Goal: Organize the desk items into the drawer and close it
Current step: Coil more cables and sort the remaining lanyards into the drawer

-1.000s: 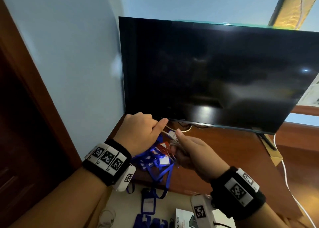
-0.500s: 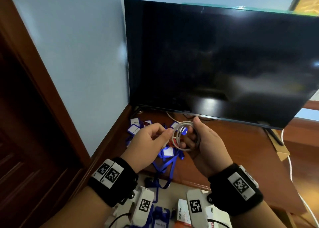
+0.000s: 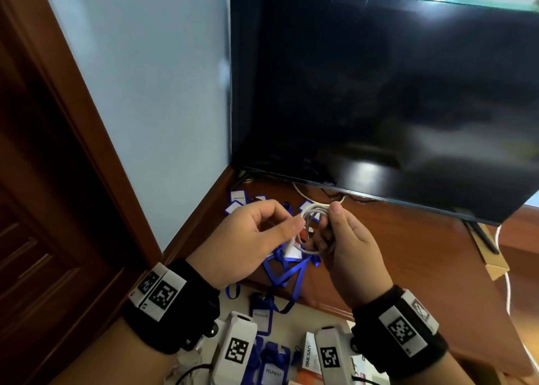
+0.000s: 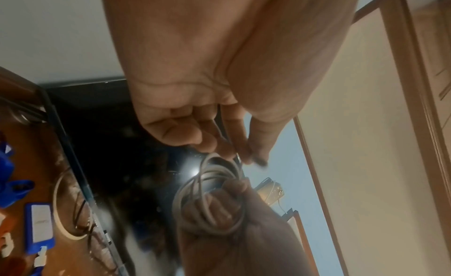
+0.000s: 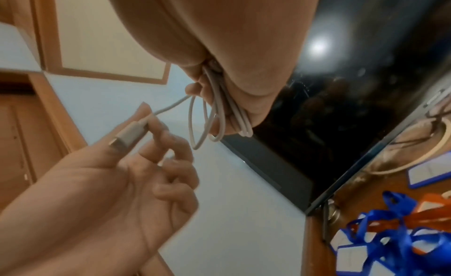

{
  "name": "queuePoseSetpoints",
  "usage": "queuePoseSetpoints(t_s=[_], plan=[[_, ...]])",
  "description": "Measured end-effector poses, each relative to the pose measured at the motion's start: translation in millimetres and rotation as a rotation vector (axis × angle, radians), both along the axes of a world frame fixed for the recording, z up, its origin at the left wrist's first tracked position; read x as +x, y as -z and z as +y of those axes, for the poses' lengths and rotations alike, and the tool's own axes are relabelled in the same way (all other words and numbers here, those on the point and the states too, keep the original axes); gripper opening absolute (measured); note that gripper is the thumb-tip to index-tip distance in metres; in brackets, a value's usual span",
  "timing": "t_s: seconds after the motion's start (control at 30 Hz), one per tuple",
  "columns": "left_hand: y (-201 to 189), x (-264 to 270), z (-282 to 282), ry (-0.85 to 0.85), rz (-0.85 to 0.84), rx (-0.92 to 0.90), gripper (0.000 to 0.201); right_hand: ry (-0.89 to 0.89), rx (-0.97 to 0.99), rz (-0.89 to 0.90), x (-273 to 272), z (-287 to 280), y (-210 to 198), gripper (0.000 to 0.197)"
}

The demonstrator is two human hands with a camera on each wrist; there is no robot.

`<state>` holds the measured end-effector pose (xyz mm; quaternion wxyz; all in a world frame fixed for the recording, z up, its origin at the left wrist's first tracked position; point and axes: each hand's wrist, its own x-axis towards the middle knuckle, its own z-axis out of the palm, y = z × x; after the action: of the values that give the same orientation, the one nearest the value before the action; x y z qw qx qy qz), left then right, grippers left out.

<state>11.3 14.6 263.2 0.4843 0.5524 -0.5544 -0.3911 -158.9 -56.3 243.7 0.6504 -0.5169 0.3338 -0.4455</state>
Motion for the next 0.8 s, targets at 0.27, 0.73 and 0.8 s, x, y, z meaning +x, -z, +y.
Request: queuePoseSetpoints(t_s=[0.27, 0.73, 0.8], plan=[[24.4, -1.5, -11.3, -0.200, -0.102, -0.049, 0.045, -0.147, 0.244, -0.235, -0.9, -0.2, -17.4, 0.040], [45.2, -13.2, -24.6, -0.117, -0.103, -0.073, 0.023, -0.012, -0.078, 0.247, -5.4, 3.7, 17.3, 0.043], [48.5, -14.0, -25.0, -0.137, -0.100, -0.077, 0.026, -0.046, -0.105, 0.291, -8.0, 5.1, 18.2, 0.044]])
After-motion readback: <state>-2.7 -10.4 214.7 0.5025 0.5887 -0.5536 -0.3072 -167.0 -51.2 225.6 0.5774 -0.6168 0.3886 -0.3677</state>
